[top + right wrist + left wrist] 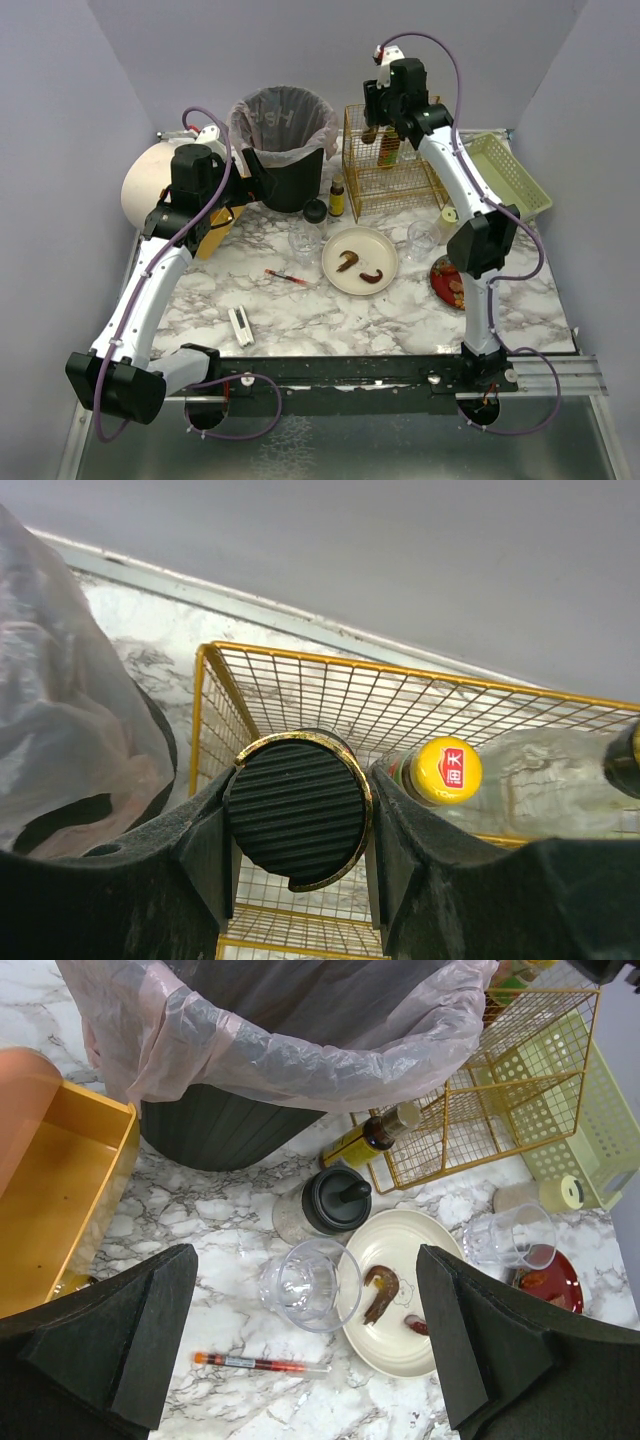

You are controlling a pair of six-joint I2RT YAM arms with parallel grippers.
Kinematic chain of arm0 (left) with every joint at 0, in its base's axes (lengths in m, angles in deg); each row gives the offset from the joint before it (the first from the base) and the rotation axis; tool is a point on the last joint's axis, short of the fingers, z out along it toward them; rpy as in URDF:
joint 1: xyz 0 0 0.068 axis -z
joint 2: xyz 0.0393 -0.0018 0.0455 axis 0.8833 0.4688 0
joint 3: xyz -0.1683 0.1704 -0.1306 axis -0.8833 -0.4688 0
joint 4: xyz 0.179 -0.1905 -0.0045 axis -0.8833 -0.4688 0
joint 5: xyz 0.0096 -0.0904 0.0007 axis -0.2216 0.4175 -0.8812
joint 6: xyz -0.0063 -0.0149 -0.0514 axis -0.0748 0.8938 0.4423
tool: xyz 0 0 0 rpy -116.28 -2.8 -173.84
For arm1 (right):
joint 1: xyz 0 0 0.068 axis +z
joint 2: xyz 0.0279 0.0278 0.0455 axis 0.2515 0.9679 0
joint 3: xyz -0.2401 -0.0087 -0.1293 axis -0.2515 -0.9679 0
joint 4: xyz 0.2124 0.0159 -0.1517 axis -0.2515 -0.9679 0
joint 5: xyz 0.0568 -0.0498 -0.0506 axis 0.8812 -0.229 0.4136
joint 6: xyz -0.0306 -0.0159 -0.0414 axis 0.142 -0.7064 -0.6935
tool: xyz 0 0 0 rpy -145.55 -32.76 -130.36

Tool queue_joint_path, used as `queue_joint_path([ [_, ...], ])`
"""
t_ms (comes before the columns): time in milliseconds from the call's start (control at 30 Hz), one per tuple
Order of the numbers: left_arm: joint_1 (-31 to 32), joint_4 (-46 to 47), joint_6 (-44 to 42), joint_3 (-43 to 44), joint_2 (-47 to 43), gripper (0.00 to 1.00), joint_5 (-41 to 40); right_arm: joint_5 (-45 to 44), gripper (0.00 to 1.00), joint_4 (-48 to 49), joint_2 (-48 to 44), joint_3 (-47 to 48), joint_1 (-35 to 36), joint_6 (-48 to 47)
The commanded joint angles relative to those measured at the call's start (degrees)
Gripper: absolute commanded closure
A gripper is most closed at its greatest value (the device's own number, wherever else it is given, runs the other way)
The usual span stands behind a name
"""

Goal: Clear the kitchen counter

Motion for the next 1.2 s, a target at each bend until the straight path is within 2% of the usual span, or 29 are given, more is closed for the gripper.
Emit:
queue_joint_path([
  [0,-0.42,0.05,-0.69,-0.30,-1.18,0.01,-0.13,4.72,1.00,2.08,3.03,3.01,-1.85,1.87],
  [367,-0.38,0.05,-0.35,-0.48,-0.82,0.01,-0.06,4.27,0.98,1.36,7.40,2.50,-2.21,0.71],
  [700,-0.41,0.20,0.18,0.16,0.38,0.01,0.39,5.15,0.91,0.32,9.77,2.56,-2.39,0.82],
  [1167,-0.38,0.49,0.09,0.01,0.98,0.01,0.23,5.17,0.57,0.76,9.31,1.67,-2.43,0.87],
])
